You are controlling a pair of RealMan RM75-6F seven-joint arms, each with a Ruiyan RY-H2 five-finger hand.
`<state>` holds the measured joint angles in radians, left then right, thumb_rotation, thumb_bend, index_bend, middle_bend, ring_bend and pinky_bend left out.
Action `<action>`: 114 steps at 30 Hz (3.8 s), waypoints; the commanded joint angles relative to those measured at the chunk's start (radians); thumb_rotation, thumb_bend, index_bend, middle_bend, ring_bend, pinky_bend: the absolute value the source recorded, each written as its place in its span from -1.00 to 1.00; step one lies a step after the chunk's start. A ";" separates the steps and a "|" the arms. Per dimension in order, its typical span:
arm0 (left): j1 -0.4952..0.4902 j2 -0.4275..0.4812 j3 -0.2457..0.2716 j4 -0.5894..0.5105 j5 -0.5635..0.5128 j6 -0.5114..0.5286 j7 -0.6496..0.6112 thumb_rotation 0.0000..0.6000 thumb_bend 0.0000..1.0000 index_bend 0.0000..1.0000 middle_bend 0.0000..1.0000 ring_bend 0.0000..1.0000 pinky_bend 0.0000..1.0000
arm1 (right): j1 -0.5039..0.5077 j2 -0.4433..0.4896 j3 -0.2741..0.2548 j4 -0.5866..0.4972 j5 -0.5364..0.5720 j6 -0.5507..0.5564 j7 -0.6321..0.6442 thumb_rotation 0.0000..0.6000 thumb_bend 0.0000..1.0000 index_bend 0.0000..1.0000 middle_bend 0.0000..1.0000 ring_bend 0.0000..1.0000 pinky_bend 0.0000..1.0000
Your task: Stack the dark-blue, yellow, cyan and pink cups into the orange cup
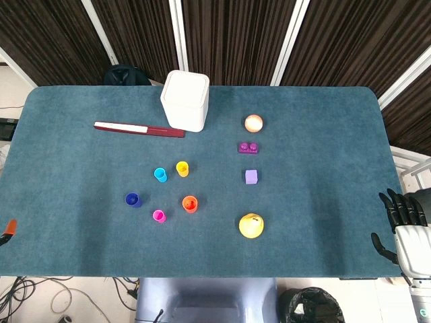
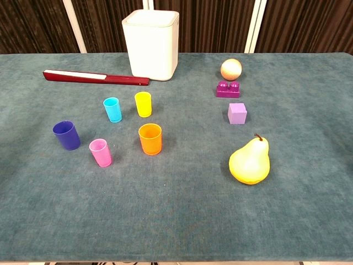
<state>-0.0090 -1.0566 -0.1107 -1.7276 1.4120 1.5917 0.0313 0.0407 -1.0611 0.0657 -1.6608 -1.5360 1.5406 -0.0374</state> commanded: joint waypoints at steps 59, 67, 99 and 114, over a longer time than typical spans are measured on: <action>-0.574 -0.017 -0.093 -0.122 -0.479 -0.776 0.387 1.00 -0.62 -0.73 -0.93 -1.00 -1.00 | 0.006 -0.011 -0.006 -0.008 0.007 -0.021 -0.033 1.00 -0.15 -0.93 -1.00 -0.88 -1.00; -0.693 -0.112 -0.050 -0.091 -0.676 -0.782 0.539 1.00 -0.62 -0.69 -0.93 -1.00 -1.00 | 0.005 -0.010 -0.002 -0.007 0.014 -0.018 -0.029 1.00 -0.15 -0.93 -1.00 -0.88 -1.00; -0.813 -0.331 0.041 0.036 -0.873 -0.570 0.751 1.00 -0.55 -0.29 -0.89 -1.00 -1.00 | 0.003 -0.013 0.004 -0.003 0.025 -0.015 -0.026 1.00 -0.15 -0.93 -1.00 -0.88 -1.00; -0.820 -0.346 0.054 0.044 -0.845 -0.580 0.732 1.00 -0.52 -0.28 -0.88 -1.00 -1.00 | 0.001 -0.016 0.008 -0.004 0.031 -0.010 -0.029 1.00 -0.15 -0.93 -1.00 -0.88 -1.00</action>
<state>-0.8286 -1.4021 -0.0566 -1.6836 0.5664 1.0113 0.7629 0.0412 -1.0773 0.0741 -1.6646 -1.5047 1.5309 -0.0664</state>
